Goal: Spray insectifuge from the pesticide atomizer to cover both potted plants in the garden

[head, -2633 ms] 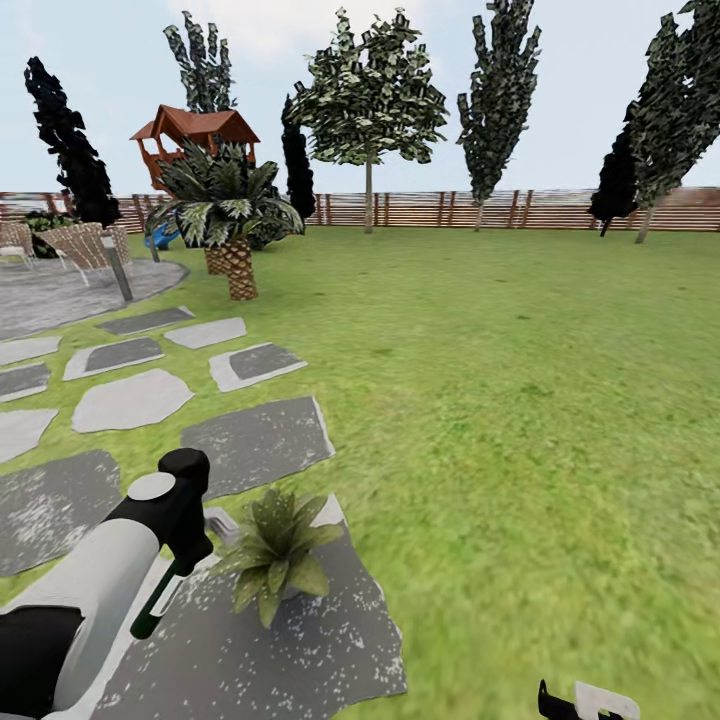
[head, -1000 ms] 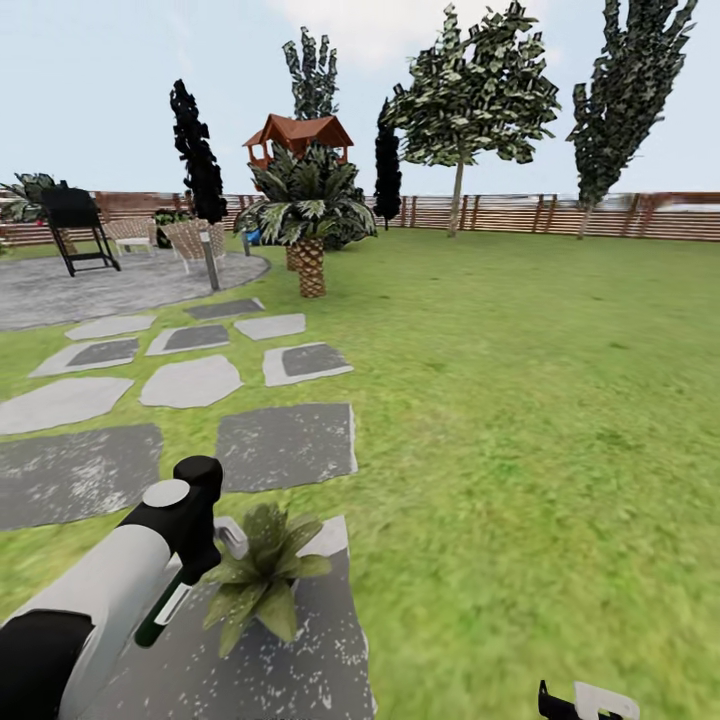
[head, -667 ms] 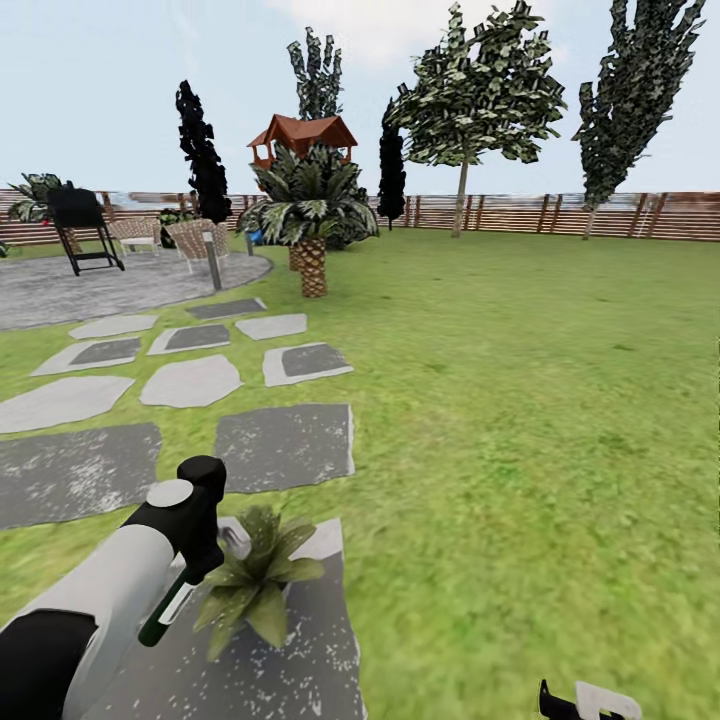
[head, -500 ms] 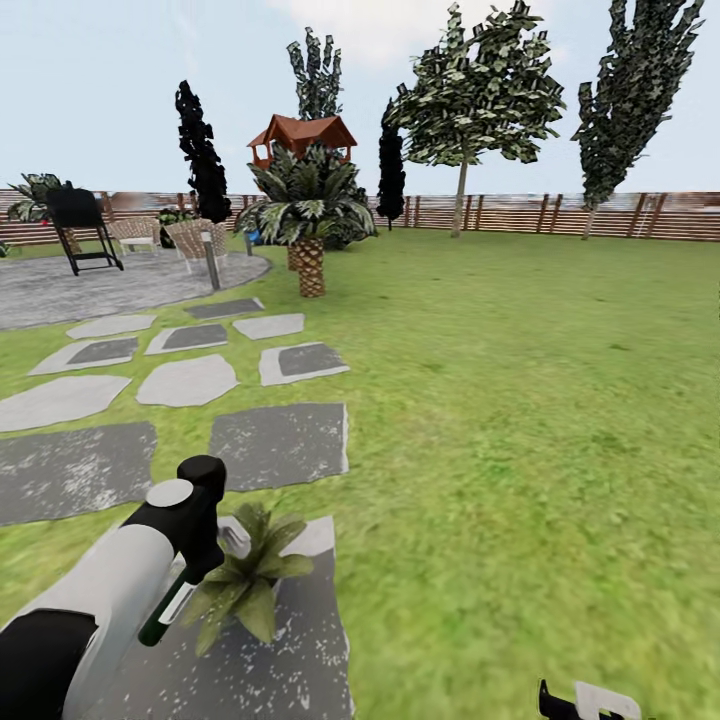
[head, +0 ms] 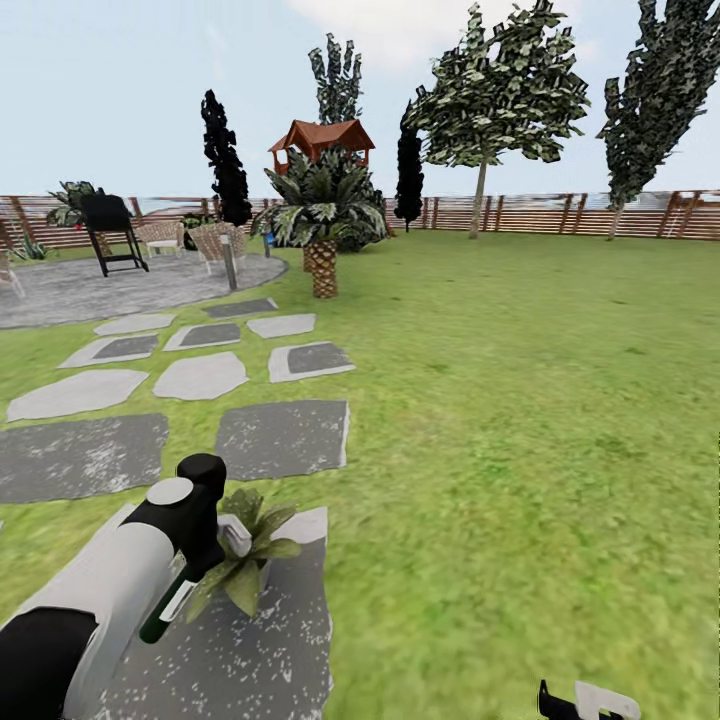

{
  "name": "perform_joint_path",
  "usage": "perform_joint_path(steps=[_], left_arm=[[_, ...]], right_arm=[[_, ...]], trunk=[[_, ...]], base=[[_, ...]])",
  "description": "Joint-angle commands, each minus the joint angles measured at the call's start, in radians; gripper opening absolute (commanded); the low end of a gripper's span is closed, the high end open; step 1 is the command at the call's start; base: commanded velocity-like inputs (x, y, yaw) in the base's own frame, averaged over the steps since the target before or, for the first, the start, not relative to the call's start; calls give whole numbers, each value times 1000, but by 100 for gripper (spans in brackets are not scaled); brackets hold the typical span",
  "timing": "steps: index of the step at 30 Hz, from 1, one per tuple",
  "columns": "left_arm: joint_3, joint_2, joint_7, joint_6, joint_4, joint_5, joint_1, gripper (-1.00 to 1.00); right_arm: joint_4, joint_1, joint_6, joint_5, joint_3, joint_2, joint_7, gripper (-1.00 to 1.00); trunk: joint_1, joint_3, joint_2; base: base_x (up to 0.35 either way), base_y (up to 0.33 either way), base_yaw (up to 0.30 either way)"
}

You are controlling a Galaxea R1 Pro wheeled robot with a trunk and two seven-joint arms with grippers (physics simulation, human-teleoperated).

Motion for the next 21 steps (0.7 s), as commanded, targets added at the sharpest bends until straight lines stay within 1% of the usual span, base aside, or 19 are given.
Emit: perform_joint_path(steps=[1, 9, 12, 17, 21], left_arm=[[-5, 1, -9, 10, -1, -6, 0, -100], [-9, 1, -9, 11, -1, -6, 4, -100], [-11, 3, -9, 11, -1, -6, 5, -100], [-7, 16, -9, 10, -3, -7, 7, -100], [-7, 14, -9, 10, -2, -6, 7, -100]], right_arm=[[1, -1, -3, 3, -4, 0, -1, 100], [1, -1, -3, 3, -4, 0, -1, 100], [1, -1, -3, 3, -4, 0, -1, 100], [1, -1, -3, 3, -4, 1, -1, 100], [1, -1, -3, 3, -4, 2, -1, 100]], trunk=[[0, -1, 0], [0, -1, 0], [0, -1, 0], [0, -1, 0], [0, -1, 0]], base=[[169, -211, 6], [271, -113, 1], [97, -26, 46], [11, -3, 240], [1, 0, 274]])
